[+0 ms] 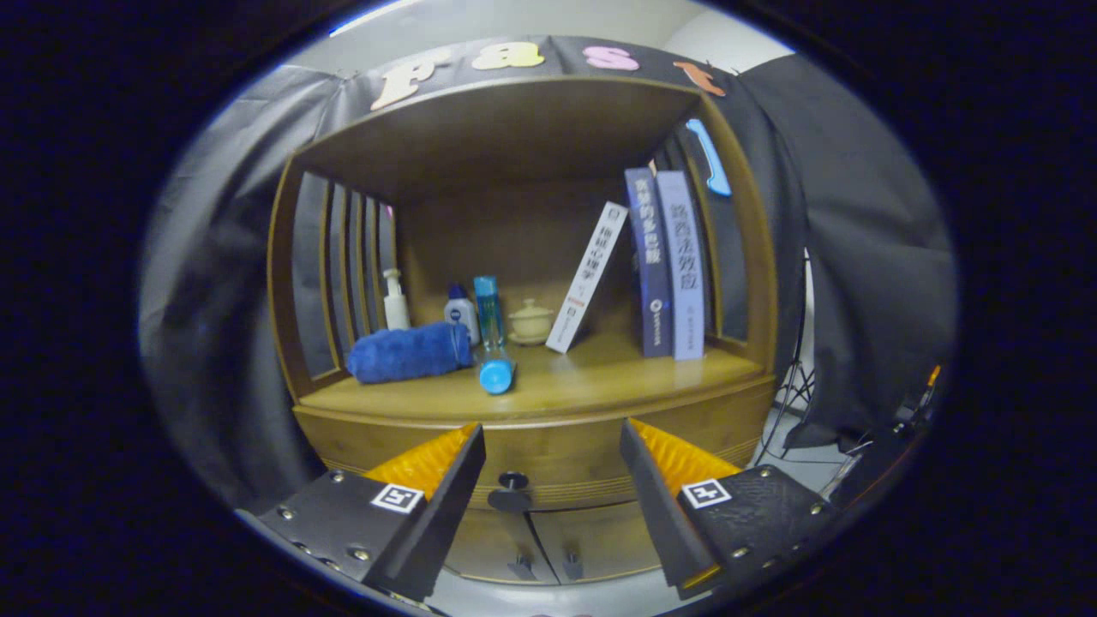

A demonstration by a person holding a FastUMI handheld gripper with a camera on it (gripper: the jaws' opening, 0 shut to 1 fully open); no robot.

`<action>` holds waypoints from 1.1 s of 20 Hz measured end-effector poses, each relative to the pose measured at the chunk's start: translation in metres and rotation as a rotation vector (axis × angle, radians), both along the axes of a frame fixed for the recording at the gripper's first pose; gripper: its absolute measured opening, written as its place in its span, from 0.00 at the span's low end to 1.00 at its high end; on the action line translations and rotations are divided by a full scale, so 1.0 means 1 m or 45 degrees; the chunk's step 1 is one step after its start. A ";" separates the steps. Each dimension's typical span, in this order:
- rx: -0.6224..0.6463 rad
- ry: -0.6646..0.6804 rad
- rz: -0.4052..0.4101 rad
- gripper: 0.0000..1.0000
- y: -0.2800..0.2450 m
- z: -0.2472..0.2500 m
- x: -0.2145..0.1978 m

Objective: Pull open the drawer, take out the items inside it, and place them on the countertop above the cabinet.

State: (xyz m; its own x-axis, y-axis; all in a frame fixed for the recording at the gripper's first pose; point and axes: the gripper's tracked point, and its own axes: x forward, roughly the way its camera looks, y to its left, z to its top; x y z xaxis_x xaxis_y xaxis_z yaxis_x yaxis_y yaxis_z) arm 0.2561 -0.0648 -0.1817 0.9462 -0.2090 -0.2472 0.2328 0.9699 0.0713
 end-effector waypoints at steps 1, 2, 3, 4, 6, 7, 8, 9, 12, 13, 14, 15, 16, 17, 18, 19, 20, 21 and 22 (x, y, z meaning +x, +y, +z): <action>-0.019 -0.026 0.003 0.94 -0.007 0.020 -0.013; -0.037 -0.055 0.007 0.94 -0.012 0.039 -0.027; -0.057 -0.083 0.014 0.94 -0.016 0.057 -0.040; -0.080 -0.109 0.021 0.94 -0.018 0.074 -0.053; -0.132 -0.154 0.042 0.94 -0.020 0.106 -0.079; -0.157 -0.171 0.050 0.94 -0.020 0.118 -0.092; -0.178 -0.186 0.056 0.94 -0.020 0.129 -0.105; -0.187 -0.199 0.061 0.94 -0.019 0.138 -0.118; -0.179 -0.229 0.081 0.94 -0.012 0.158 -0.154; -0.177 -0.239 0.084 0.94 -0.013 0.164 -0.164; -0.172 -0.249 0.083 0.94 -0.013 0.169 -0.174; -0.163 -0.260 0.088 0.94 -0.014 0.174 -0.183; -0.152 -0.265 0.096 0.94 -0.014 0.178 -0.190; -0.140 -0.265 0.104 0.94 -0.014 0.178 -0.197; -0.129 -0.264 0.112 0.94 -0.016 0.179 -0.203; -0.120 -0.266 0.118 0.94 -0.017 0.180 -0.208; -0.117 -0.268 0.119 0.94 -0.018 0.182 -0.212; -0.117 -0.271 0.120 0.94 -0.020 0.182 -0.215; -0.119 -0.273 0.122 0.94 -0.021 0.183 -0.218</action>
